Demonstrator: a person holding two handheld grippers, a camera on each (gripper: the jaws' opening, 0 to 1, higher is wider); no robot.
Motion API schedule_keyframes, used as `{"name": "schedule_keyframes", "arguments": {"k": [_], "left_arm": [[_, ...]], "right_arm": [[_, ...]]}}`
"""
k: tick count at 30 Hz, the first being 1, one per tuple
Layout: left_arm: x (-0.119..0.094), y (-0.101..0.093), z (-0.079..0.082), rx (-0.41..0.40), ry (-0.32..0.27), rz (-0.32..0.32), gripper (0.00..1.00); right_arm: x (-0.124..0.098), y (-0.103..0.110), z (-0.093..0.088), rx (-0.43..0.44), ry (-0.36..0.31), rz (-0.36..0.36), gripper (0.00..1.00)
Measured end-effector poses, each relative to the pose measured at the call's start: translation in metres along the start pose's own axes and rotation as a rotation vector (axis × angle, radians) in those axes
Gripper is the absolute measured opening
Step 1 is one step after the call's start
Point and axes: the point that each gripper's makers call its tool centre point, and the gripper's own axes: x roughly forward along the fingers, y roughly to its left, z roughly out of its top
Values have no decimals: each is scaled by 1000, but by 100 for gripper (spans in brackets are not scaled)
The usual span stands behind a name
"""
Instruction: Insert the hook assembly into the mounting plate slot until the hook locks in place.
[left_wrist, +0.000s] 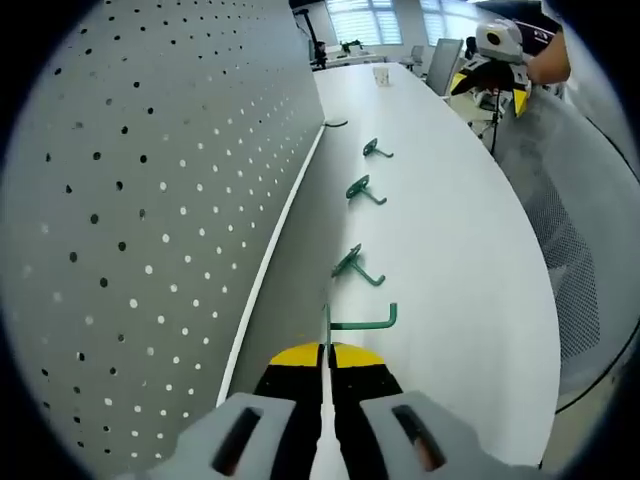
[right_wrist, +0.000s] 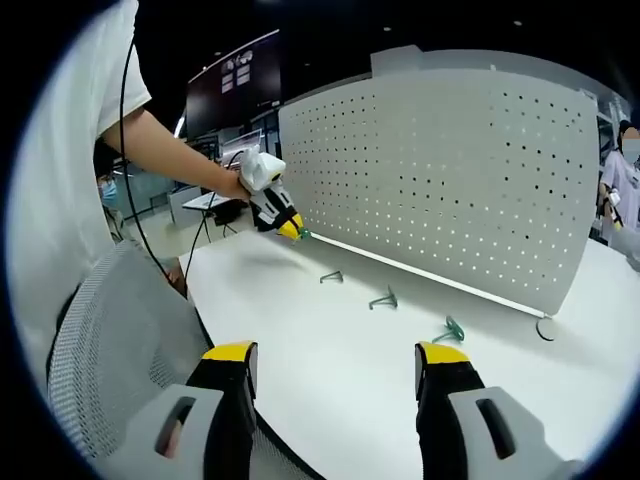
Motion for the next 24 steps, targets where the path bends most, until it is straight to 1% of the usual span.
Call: {"name": "schedule_keyframes", "arguments": {"k": [2, 3, 4, 5, 6, 7, 8, 9, 10, 11, 12, 13, 14, 15, 16, 17, 19, 21, 23, 24], "left_arm": [[-2, 2, 3, -25, -25, 19, 1], [-3, 2, 5, -61, -33, 30, 1], [-5, 2, 10, -78, -65, 36, 1], [-6, 3, 13, -82, -82, 50, 1], [-7, 3, 13, -95, -86, 58, 1], [-8, 1, 15, -111, -96, 57, 1], [-10, 0, 17, -109, -107, 62, 1], [-11, 0, 22, -126, -141, 77, 1], [-12, -1, 22, -148, -149, 77, 1], [-15, -2, 27, -178, -183, 80, 1], [-16, -2, 29, -199, -197, 86, 1], [-19, -2, 29, -180, -197, 98, 1], [-20, -3, 30, -188, -202, 100, 1], [-22, -5, 33, -208, -224, 98, 1], [-24, -6, 37, -210, -248, 102, 1], [-25, -6, 38, -208, -243, 117, 1], [-28, -8, 44, -223, -275, 121, 1], [-31, -11, 48, -218, -291, 138, 1], [-37, -14, 61, -253, -363, 152, 1], [-39, -15, 65, -249, -380, 161, 1]], "right_arm": [[-1, -1, 2, 13, -11, 1, 62], [-1, -2, 2, 15, -13, -4, 62], [-1, -2, 2, 20, -15, -4, 62], [-1, -2, 3, 20, -19, -2, 62], [-1, -2, 3, 20, -20, -2, 62], [-1, -2, 2, 18, -20, -5, 62], [-2, -2, 3, 20, -22, -4, 62], [-2, -2, 3, 22, -24, -5, 62], [-2, -2, 3, 22, -26, -6, 62], [-2, -2, 3, 24, -25, -6, 62], [-1, -1, 3, 10, -21, -3, 62], [-1, 0, 4, 6, -22, 0, 62], [-1, 1, 4, 9, -22, 3, 62], [-1, 1, 4, 12, -25, 2, 62], [-2, 0, 5, 17, -29, 0, 62], [-2, 0, 5, 20, -30, -1, 62], [-2, 1, 5, 16, -29, 2, 62], [-1, 2, 5, 7, -29, 6, 62], [-1, 1, 6, 11, -30, 2, 62], [-2, 1, 6, 13, -31, 0, 62]]}}
